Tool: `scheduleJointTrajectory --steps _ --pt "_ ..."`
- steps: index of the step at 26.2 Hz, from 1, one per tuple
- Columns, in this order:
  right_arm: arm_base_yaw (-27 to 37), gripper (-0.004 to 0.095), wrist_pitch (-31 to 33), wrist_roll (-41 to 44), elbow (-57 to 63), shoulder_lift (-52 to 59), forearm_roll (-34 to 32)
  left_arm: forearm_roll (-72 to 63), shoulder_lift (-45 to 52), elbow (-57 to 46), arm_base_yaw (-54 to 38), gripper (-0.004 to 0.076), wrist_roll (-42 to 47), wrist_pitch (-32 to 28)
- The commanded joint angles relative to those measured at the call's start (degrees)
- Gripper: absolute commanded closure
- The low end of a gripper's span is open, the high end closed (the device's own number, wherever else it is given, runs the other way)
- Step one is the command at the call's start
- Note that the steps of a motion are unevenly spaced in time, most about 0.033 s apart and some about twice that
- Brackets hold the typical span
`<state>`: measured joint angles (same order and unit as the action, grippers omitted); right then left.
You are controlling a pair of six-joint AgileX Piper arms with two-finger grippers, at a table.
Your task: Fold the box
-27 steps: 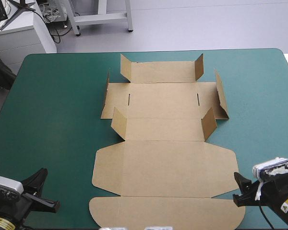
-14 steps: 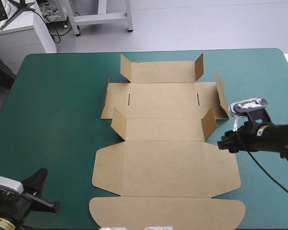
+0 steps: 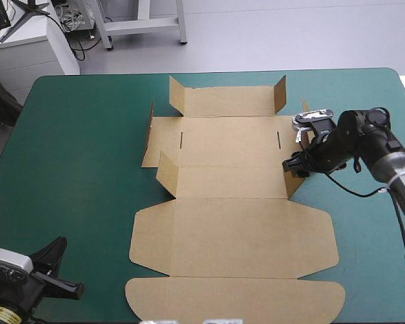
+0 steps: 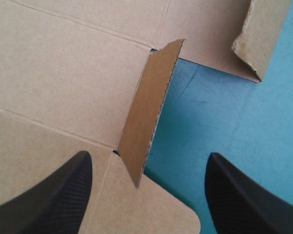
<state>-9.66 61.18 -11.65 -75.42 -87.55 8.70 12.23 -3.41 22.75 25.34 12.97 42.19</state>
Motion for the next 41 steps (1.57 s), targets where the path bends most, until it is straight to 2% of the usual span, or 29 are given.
scheduleJointTrajectory --steps 1,3,7,11,15,17,19,22,26,27,33,36,41 --pt "-0.1 0.0306 -3.1 -1.5 -2.0 -3.1 1.0 0.4 -0.8 1.2 0.2 0.0734 0.4 -4.3" --pt "-0.4 0.0306 -5.0 -1.5 -2.1 -5.8 1.0 0.4 -0.8 1.2 0.2 0.0734 0.4 -4.3" --pt "-2.7 0.0384 -5.3 -1.7 -6.5 -10.9 0.6 0.5 -0.8 1.2 0.2 0.0734 0.4 -4.3" --pt "-4.4 0.0451 1.2 -1.2 -12.0 -15.1 -1.7 1.0 -0.8 1.2 0.2 0.0734 0.4 -4.3" --pt "-4.5 0.0467 5.8 5.1 -14.1 -16.7 -8.7 1.1 -0.8 1.2 0.2 0.0734 0.4 -4.3" --pt "-4.5 0.0485 7.3 6.8 -14.5 -17.4 -11.5 1.1 -0.8 1.2 0.2 0.0734 0.4 -4.3" --pt "-4.5 0.0515 7.2 6.8 -14.5 -17.9 -11.5 1.4 -0.8 1.2 0.2 0.0734 0.4 -4.3" --pt "-4.5 0.0648 8.1 6.7 -14.5 -18.4 -10.0 2.0 -0.8 1.2 0.2 0.0734 0.4 -4.3" --pt "-4.5 0.0928 8.0 6.3 -14.6 -18.4 -9.8 2.0 -0.8 1.2 0.2 0.0734 0.3 -4.2" --pt "-4.5 0.0921 7.9 5.6 -14.8 -18.4 -9.8 2.1 -0.8 1.2 0.2 0.0734 0.3 -4.2" --pt "-4.5 0.0927 7.7 -5.3 -19.1 -18.4 -9.4 2.1 -0.8 1.2 0.2 0.0734 0.3 -4.2" --pt "-4.5 0.0927 7.3 -15.1 -22.7 -18.4 -8.7 2.1 -0.8 1.2 0.2 0.0734 0.3 -4.2" --pt "-4.6 0.0926 6.8 -30.3 -27.0 -18.4 -3.8 2.1 -0.8 1.2 0.2 0.0734 0.3 -4.2"
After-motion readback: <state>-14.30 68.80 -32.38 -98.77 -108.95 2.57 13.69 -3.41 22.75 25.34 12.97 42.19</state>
